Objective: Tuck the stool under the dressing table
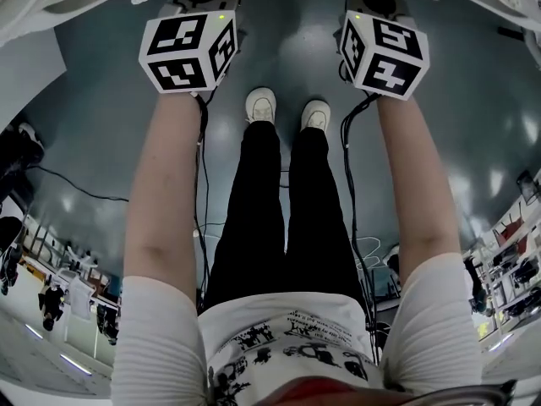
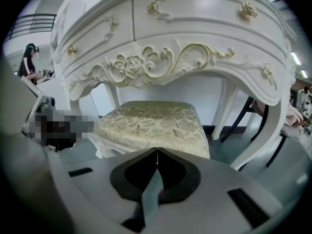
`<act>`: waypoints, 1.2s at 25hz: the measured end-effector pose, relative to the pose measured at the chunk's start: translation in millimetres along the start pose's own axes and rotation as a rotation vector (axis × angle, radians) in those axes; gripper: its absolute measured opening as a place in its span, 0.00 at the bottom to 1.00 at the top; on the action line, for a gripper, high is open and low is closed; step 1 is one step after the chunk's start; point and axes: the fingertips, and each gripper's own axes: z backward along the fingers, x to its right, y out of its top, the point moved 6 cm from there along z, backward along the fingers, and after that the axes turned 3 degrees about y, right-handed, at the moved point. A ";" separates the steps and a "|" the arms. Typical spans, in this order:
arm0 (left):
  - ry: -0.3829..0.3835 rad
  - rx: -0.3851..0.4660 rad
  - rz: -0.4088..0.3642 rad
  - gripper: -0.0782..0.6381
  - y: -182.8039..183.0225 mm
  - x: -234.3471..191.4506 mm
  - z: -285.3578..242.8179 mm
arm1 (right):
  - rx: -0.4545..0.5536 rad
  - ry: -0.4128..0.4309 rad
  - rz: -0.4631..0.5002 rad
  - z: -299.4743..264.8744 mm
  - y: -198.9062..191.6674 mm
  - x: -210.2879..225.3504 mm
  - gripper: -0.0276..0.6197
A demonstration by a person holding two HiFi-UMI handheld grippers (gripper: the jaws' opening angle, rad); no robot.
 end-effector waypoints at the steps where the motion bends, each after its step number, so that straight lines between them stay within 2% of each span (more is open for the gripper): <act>1: -0.001 0.002 0.009 0.14 2.1 1.1 5.8 | 0.010 0.012 -0.004 9.1 1.3 -3.1 0.07; 8: -0.029 0.041 0.059 0.14 21.2 35.1 66.9 | 0.097 0.074 0.008 85.7 19.4 -18.3 0.07; 13: -0.041 0.130 0.076 0.14 66.0 60.0 122.1 | 0.232 0.110 0.009 146.6 62.8 -29.8 0.07; 17: -0.064 0.216 0.033 0.14 114.7 82.5 165.1 | 0.314 0.148 0.011 196.6 99.7 -41.0 0.07; 23: -0.106 0.330 -0.079 0.14 194.3 116.4 233.7 | 0.409 0.188 0.089 277.2 161.7 -54.9 0.07; 30: -0.106 0.426 -0.138 0.14 275.1 157.1 324.2 | 0.461 0.197 0.111 385.5 222.9 -67.0 0.07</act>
